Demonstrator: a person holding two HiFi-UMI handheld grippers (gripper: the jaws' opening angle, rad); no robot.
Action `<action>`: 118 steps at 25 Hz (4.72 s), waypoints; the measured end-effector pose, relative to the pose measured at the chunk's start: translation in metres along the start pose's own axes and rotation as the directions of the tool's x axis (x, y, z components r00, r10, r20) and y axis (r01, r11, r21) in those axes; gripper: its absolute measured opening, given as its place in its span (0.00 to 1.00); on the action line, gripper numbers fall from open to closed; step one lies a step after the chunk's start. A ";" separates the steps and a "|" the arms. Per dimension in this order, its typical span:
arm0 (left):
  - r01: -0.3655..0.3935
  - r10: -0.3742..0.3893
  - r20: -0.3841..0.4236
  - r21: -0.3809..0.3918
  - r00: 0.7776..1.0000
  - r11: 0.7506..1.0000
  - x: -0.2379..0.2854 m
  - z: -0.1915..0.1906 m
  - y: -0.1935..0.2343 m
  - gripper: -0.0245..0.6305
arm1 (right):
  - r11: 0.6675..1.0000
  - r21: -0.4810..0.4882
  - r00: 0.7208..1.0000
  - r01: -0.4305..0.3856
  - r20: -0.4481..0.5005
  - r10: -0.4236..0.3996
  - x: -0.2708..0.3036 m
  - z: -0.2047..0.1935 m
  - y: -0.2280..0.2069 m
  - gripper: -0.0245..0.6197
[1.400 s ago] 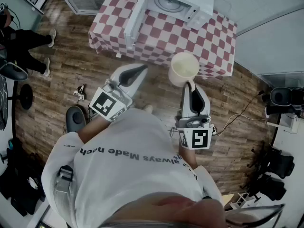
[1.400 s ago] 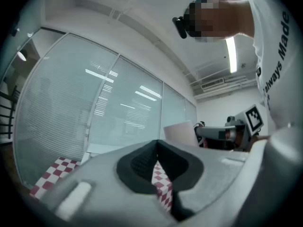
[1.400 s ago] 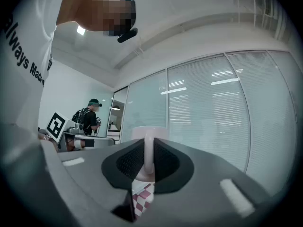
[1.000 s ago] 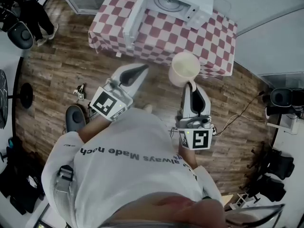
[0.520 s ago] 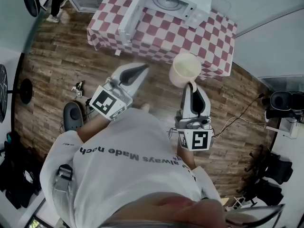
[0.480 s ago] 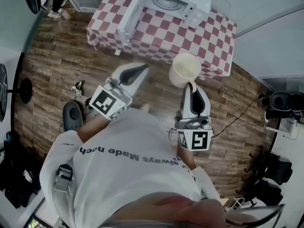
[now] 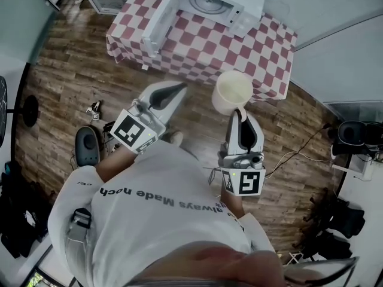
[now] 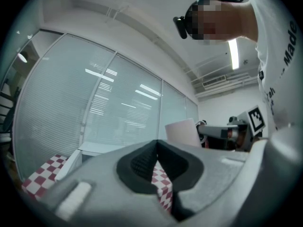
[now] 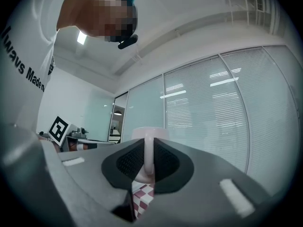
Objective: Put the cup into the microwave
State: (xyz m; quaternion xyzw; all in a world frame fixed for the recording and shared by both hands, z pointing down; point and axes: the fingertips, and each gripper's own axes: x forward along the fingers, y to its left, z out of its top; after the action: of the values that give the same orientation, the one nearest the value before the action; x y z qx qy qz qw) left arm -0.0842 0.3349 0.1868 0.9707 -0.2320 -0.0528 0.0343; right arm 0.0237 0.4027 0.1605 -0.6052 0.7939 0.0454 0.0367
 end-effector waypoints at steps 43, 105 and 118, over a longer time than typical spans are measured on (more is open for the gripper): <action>0.036 -0.036 0.008 -0.043 0.999 0.998 0.108 0.005 0.249 0.04 | 1.000 -0.021 0.999 -0.019 -0.042 0.018 0.278 -0.049 -0.051 0.09; -0.064 0.058 -0.066 -0.101 0.996 0.993 0.286 -0.104 0.364 0.04 | 0.998 0.064 0.995 0.023 -0.095 -0.017 0.387 -0.186 -0.189 0.09; -0.134 0.121 -0.088 -0.159 0.989 0.978 0.297 -0.179 0.382 0.04 | 0.997 0.079 0.991 0.021 -0.133 -0.010 0.413 -0.266 -0.196 0.09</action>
State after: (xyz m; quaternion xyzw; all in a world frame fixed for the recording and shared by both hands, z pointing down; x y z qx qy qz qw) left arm 0.0294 -0.1328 0.3730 0.9490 -0.2871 -0.0317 0.1268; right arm 0.1027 -0.0752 0.3727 -0.6111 0.7911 -0.0269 0.0085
